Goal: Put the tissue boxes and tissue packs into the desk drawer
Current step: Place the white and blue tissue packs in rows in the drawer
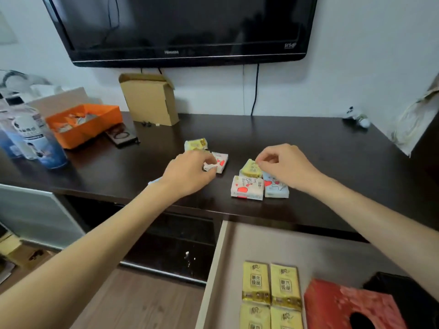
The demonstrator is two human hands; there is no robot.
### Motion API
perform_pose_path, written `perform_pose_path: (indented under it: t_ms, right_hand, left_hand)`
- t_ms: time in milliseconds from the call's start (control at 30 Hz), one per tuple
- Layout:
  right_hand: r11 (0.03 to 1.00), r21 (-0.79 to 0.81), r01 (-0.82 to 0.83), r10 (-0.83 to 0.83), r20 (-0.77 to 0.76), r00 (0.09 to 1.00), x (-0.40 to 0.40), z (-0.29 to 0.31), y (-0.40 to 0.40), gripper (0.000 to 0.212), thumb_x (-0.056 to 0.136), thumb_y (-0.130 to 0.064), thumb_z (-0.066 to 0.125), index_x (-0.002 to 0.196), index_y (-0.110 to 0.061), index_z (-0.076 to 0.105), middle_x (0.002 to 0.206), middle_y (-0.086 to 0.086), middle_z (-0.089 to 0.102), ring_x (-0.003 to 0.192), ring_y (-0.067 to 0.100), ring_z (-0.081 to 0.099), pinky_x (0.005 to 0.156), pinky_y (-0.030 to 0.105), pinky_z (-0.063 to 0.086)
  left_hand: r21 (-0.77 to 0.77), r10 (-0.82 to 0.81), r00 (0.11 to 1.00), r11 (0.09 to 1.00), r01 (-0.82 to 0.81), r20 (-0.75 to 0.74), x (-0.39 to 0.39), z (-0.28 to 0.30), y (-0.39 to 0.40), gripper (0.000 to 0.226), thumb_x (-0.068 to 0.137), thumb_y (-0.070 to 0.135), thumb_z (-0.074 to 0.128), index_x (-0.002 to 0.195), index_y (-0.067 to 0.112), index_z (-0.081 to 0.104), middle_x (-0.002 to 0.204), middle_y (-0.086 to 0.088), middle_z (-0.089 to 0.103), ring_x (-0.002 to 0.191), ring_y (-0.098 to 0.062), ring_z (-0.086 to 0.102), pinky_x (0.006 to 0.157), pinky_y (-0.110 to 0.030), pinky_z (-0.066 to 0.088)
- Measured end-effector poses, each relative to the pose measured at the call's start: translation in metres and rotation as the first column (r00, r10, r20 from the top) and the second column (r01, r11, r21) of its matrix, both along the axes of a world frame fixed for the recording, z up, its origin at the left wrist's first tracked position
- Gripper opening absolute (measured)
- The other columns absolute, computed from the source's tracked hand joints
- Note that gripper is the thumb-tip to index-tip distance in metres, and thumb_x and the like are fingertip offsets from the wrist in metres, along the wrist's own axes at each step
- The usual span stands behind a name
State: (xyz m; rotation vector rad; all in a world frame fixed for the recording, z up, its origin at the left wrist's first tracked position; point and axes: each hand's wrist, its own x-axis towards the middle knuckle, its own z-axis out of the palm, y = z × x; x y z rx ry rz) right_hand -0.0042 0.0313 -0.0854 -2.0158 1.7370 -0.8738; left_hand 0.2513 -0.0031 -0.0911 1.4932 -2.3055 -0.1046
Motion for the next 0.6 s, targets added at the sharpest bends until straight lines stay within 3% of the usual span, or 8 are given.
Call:
perform_pose_path:
  t_ms: [133, 267, 400, 500, 600]
  right_hand:
    - [0.994, 0.086, -0.073, 0.083, -0.11, 0.99, 0.012, -0.008, -0.017, 0.009, 0.093, -0.035, 0.07, 0.098, -0.032, 0.077, 0.096, -0.017, 0.073, 0.091, 0.006, 0.067, 0.083, 0.042, 0.059]
    - [0.978, 0.103, -0.18, 0.207, -0.4, 0.893, 0.013, -0.024, -0.016, 0.038, 0.082, -0.064, 0.068, 0.111, -0.041, 0.066, 0.112, -0.021, 0.063, 0.099, 0.006, 0.053, 0.067, 0.032, 0.044]
    - [0.973, 0.051, -0.225, 0.221, -0.494, 0.841, 0.007, -0.03, -0.014, 0.062, 0.077, -0.077, 0.06, 0.128, -0.042, 0.059, 0.121, -0.02, 0.061, 0.099, 0.003, 0.048, 0.068, 0.027, 0.04]
    - [0.977, 0.031, -0.213, 0.202, -0.471, 0.859, 0.006, -0.032, -0.009, 0.063, 0.08, -0.068, 0.067, 0.137, -0.043, 0.055, 0.13, -0.016, 0.061, 0.1, 0.003, 0.048, 0.072, 0.025, 0.04]
    - [0.987, -0.032, -0.156, 0.137, -0.327, 0.935, -0.002, -0.031, 0.004, 0.067, 0.08, -0.06, 0.075, 0.14, -0.041, 0.052, 0.129, -0.018, 0.059, 0.099, 0.0, 0.05, 0.078, 0.023, 0.049]
  left_hand:
    - [0.083, 0.095, 0.994, 0.992, -0.099, 0.059, 0.001, -0.009, -0.046, 0.033, 0.09, 0.034, 0.061, 0.122, 0.026, 0.066, 0.127, -0.002, 0.065, 0.111, -0.027, 0.061, 0.09, -0.047, 0.053]
    - [0.104, -0.016, 0.998, 0.995, 0.01, 0.059, -0.008, -0.023, -0.063, 0.045, 0.092, 0.029, 0.059, 0.136, 0.02, 0.059, 0.146, -0.004, 0.05, 0.132, -0.025, 0.046, 0.107, -0.041, 0.039]
    - [0.094, -0.076, 0.984, 0.994, 0.061, 0.162, -0.021, -0.033, -0.065, 0.041, 0.092, 0.032, 0.06, 0.131, 0.019, 0.063, 0.137, -0.005, 0.058, 0.126, -0.024, 0.052, 0.104, -0.037, 0.04]
    - [0.083, -0.064, 0.988, 0.995, 0.052, 0.14, -0.024, -0.034, -0.059, 0.037, 0.091, 0.033, 0.062, 0.126, 0.022, 0.065, 0.128, -0.003, 0.059, 0.118, -0.023, 0.056, 0.097, -0.038, 0.047]
    - [0.123, -0.097, 0.986, 0.989, 0.08, 0.136, -0.023, -0.032, -0.044, 0.037, 0.09, 0.036, 0.066, 0.125, 0.024, 0.064, 0.125, 0.001, 0.054, 0.115, -0.019, 0.053, 0.09, -0.036, 0.048]
